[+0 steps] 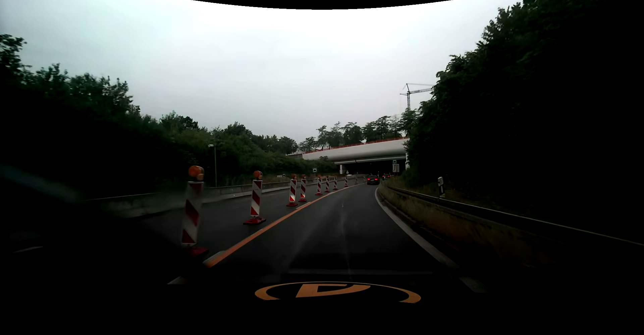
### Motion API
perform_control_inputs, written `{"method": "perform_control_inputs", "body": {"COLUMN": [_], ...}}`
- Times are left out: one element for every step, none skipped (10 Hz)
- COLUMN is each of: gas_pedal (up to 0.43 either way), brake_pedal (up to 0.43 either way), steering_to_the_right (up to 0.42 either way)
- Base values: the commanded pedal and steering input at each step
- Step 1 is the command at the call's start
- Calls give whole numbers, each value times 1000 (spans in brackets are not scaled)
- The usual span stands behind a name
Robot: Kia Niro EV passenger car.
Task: Follow the waypoints while adhering to traffic rules and regulations
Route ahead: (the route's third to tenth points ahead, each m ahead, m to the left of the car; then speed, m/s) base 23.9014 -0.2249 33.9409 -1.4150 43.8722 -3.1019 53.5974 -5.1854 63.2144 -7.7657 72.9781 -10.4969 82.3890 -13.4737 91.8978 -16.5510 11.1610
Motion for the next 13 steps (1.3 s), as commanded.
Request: {"method": "perform_control_inputs", "body": {"gas_pedal": [47,47,47,47,47,59,67,87,87,87,87,87,87], "brake_pedal": [0,0,0,0,0,0,0,0,0,0,0,0,0], "steering_to_the_right": [21,21,21,21,21,21,21,22,21,21,21,21,21]}}
